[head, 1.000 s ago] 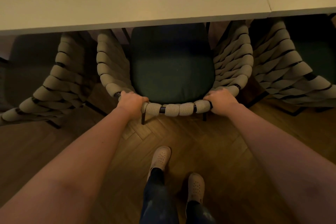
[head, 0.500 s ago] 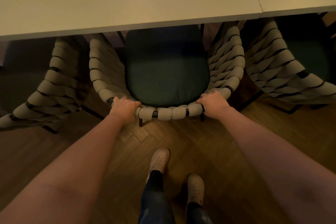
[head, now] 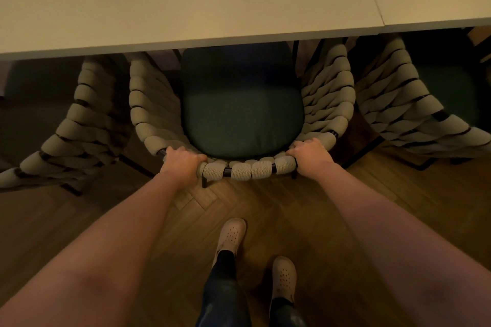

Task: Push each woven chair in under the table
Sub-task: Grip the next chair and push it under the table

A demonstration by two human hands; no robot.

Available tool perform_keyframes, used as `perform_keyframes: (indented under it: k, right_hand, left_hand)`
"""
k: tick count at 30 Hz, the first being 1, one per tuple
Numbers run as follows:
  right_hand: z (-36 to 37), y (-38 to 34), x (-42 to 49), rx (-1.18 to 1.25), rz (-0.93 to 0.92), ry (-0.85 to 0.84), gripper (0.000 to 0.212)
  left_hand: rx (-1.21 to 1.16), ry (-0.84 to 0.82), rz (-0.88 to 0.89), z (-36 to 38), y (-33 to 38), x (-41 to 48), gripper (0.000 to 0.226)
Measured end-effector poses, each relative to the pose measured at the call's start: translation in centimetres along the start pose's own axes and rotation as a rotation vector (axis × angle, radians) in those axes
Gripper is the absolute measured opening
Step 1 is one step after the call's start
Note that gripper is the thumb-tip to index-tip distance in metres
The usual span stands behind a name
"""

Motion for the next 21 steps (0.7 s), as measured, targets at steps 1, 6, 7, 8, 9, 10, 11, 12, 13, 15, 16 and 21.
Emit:
perform_keyframes:
  k: [1, 6, 7, 8, 9, 10, 11, 12, 13, 15, 16, 21]
  right_hand:
    - [0.0, 0.1, 0.2, 0.018, 0.006, 0.004, 0.037]
    - [-0.1, 0.4, 0.6, 0.063, -0.006, 0.008, 0.038]
    - [0.0, 0.4, 0.6, 0.061, -0.003, 0.020, 0.037]
    - [0.1, 0.4, 0.6, 0.064, 0.009, 0.028, 0.037]
    - [0.2, 0.3, 0.6, 0.072, 0.023, 0.031, 0.036]
    - [0.4, 0.3, 0.6, 0.083, 0.033, 0.037, 0.036]
    - [0.6, 0.3, 0.5, 0.097, 0.044, 0.046, 0.036]
    - [0.6, 0.1, 0.4, 0.107, 0.052, 0.053, 0.035]
    - [0.7, 0.1, 0.3, 0.111, 0.058, 0.054, 0.035]
    - [0.7, 0.2, 0.3, 0.112, 0.066, 0.057, 0.034]
    - [0.7, 0.1, 0.2, 0.109, 0.069, 0.066, 0.034]
    - [1.0, -0.2, 0.0, 0.102, 0.104, 0.093, 0.031]
  left_hand:
    - [-0.001, -0.013, 0.001, -0.1, -0.2, 0.3, 0.040]
    - [0.057, -0.012, 0.004, 0.0, -0.3, 0.8, 0.039]
    - [0.065, 0.001, 0.002, 0.0, -0.3, 0.8, 0.039]
    - [0.070, 0.005, 0.002, 0.0, -0.2, 0.7, 0.039]
    - [0.066, 0.006, 0.000, -0.1, -0.2, 0.6, 0.040]
    - [0.056, 0.006, -0.004, -0.1, -0.1, 0.5, 0.040]
    - [0.046, 0.008, -0.005, 0.0, -0.1, 0.4, 0.040]
    - [0.043, 0.011, -0.007, 0.1, -0.1, 0.3, 0.040]
    - [0.042, 0.011, -0.008, 0.1, 0.0, 0.2, 0.040]
    - [0.049, 0.008, 0.000, 0.1, -0.2, 0.1, 0.041]
    - [0.051, 0.011, 0.005, 0.1, -0.2, 0.1, 0.041]
    - [0.073, 0.023, 0.024, 0.0, -0.1, -0.1, 0.042]
Point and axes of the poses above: each hand's wrist, its own x-axis towards the middle knuckle, its own z-axis out of the palm, y = z × x, the point moved 5 cm from there along x, towards the middle knuckle, and after that the axes turned 2 degrees about x, right-handed, at the moved point
